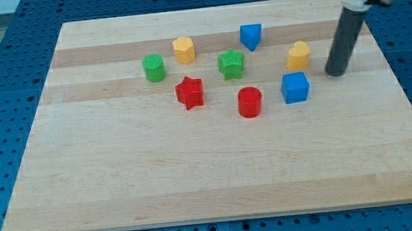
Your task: Push the red circle to the green star
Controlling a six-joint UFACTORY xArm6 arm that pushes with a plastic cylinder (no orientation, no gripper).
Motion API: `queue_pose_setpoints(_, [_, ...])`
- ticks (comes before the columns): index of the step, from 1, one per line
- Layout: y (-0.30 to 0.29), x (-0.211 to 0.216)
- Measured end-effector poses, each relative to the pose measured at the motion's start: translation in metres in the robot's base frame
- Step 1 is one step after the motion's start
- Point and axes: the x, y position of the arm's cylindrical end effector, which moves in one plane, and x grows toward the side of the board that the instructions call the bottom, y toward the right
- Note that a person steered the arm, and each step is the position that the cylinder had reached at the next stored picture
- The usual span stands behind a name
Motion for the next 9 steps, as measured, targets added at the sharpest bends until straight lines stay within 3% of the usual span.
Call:
queue_pose_setpoints(2, [-0.011,0.000])
queue_pose_setpoints(4, [-0.078,0.000])
queue_pose_setpoints(9, [-0.131,0.015])
